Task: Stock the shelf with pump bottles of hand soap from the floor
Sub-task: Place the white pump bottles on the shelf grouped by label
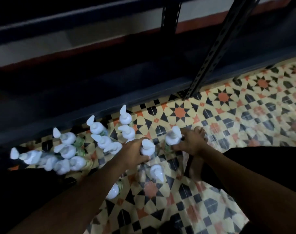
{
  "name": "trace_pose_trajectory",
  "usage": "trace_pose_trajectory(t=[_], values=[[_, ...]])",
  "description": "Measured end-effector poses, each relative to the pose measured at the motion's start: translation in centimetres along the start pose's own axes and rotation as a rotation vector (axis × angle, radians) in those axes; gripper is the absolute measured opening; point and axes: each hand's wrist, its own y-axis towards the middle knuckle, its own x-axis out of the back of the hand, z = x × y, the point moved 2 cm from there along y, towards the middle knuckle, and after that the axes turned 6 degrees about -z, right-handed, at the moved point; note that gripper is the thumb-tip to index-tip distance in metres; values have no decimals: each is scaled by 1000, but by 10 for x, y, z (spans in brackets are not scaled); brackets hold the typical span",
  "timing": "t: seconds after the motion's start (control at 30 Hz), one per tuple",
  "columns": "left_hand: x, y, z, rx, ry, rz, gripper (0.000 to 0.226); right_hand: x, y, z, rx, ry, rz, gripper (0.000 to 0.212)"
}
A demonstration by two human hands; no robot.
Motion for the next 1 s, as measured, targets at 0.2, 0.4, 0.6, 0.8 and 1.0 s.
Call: trace_pose_trajectory(t=[0.2, 0.4, 0.6, 0.8, 1.0], values=[[78, -12, -68, 54, -142, -167, 47, 69, -26, 66, 24, 404, -104, 44], [188, -49, -127, 25, -430, -419, 39, 120, -58, 159, 180, 602, -161, 35], [269, -100, -165, -12, -824, -610, 10, 146, -96, 258, 350, 811, -133, 30], [294, -143, -167, 19, -1168, -695, 52, 146, -114, 345, 426, 1042, 88, 44], [290, -154, -148, 80, -1403, -622, 57, 116, -112, 376, 318, 1101, 188, 49]])
